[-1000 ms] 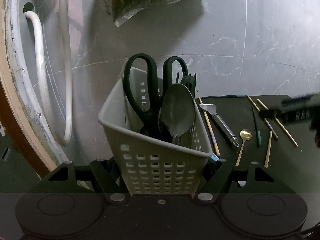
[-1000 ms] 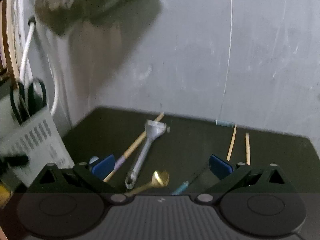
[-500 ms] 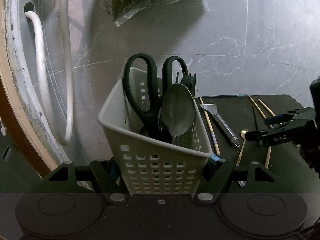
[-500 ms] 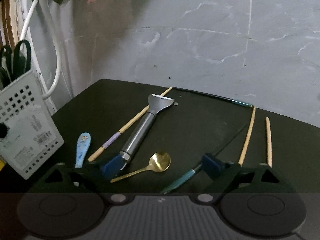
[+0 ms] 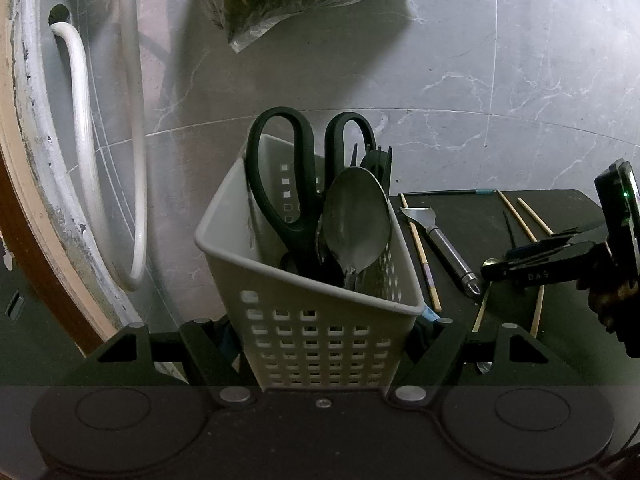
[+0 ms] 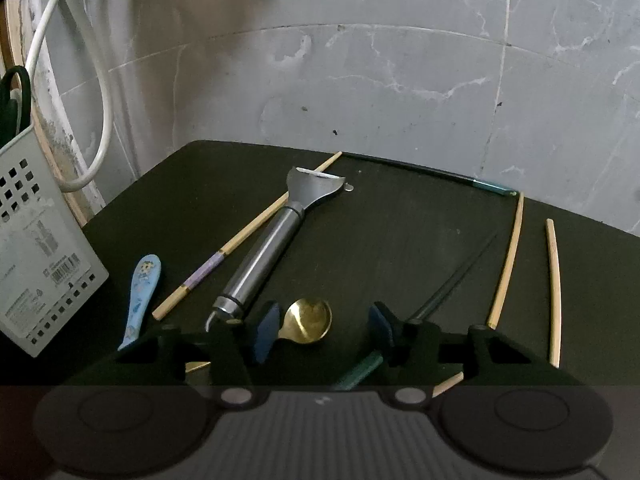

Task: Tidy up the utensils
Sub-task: 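Lower the right gripper onto the gold spoon handle and close it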

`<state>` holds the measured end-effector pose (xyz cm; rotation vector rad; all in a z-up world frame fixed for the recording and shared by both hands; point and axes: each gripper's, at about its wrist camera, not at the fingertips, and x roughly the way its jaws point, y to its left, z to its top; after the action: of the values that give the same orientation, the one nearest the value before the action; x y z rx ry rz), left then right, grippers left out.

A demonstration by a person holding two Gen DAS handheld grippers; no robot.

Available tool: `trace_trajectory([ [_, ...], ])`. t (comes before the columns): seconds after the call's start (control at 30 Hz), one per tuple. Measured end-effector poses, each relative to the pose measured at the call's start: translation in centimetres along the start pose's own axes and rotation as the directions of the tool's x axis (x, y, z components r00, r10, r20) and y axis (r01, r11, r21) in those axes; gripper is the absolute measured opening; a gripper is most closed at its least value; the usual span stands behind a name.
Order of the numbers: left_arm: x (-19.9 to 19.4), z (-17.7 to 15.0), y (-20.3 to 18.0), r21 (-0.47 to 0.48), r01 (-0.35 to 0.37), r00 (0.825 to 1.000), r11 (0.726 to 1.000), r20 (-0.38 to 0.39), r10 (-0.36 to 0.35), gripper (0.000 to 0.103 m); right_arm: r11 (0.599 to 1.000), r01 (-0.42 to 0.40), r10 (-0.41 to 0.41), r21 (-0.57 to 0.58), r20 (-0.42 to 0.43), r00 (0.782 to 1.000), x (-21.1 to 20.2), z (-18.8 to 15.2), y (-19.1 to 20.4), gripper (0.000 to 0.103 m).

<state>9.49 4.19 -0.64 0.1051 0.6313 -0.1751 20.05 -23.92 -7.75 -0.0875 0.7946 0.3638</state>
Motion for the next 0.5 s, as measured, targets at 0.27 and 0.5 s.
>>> trace_trajectory([
  [0.27,0.01,0.00,-0.01,0.000,0.000,1.000,1.000,-0.001,0.000,0.076,1.000,0.000,0.000,-0.020,-0.001,1.000,0.01,0.17,0.36,0.034],
  [0.5,-0.01,-0.01,0.01,0.000,0.000,1.000,1.000,0.000,0.000,0.076,0.999,0.021,-0.021,-0.030,0.007,1.000,0.04,0.28,0.83,0.015],
])
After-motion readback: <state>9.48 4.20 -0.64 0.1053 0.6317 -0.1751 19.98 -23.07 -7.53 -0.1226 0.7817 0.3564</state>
